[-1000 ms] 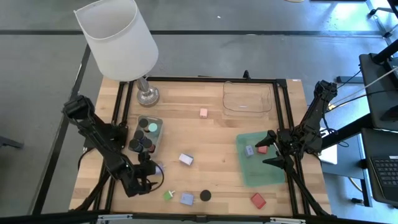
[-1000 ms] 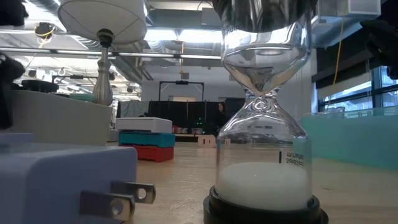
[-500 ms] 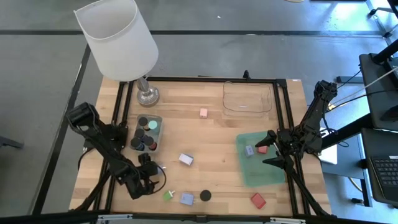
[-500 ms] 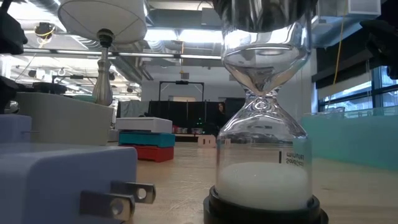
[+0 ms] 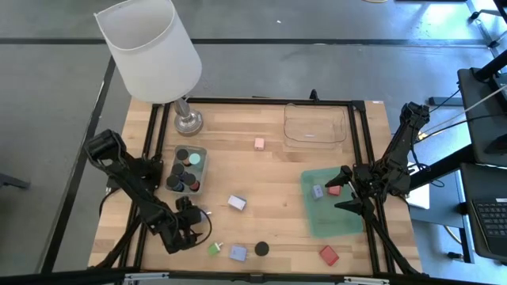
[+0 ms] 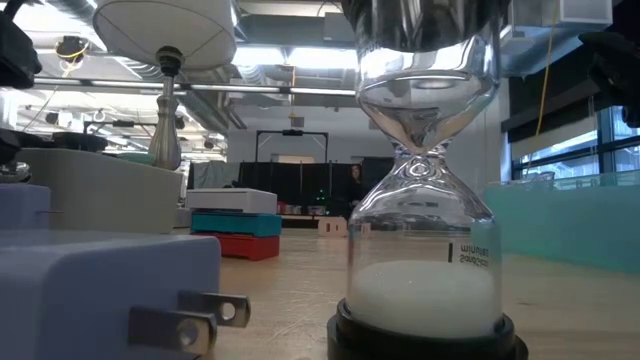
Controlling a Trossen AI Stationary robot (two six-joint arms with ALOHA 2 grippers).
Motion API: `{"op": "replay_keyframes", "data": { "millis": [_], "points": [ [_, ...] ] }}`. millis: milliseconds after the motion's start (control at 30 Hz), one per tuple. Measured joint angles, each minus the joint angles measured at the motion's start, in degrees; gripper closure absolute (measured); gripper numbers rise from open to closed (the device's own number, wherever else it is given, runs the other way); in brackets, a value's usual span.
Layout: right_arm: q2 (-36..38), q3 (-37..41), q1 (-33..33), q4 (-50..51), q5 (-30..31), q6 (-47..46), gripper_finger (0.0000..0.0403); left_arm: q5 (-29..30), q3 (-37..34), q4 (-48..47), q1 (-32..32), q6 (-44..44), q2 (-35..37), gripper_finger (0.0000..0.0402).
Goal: Pick & Place Office items
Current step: Put the top blue charger adapter into the green bin
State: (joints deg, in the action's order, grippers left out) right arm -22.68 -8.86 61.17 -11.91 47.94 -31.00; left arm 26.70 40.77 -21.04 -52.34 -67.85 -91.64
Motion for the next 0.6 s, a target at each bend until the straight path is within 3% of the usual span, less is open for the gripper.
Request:
{"op": "replay_keyframes", "data": {
  "millis": [300, 600],
  "points": [
    [0.0, 0.0, -0.02, -0.02, 0.0, 0.02, 0.0003, 0.19, 0.0, 0.15, 0.09, 1.11, 0.04, 0.0029],
    [-0.02, 0.0, -0.01, 0.0, 0.0, 0.01, 0.0003, -0.94, 0.0, -0.37, 0.89, -3.25, 0.15, 0.0117]
  ]
}}
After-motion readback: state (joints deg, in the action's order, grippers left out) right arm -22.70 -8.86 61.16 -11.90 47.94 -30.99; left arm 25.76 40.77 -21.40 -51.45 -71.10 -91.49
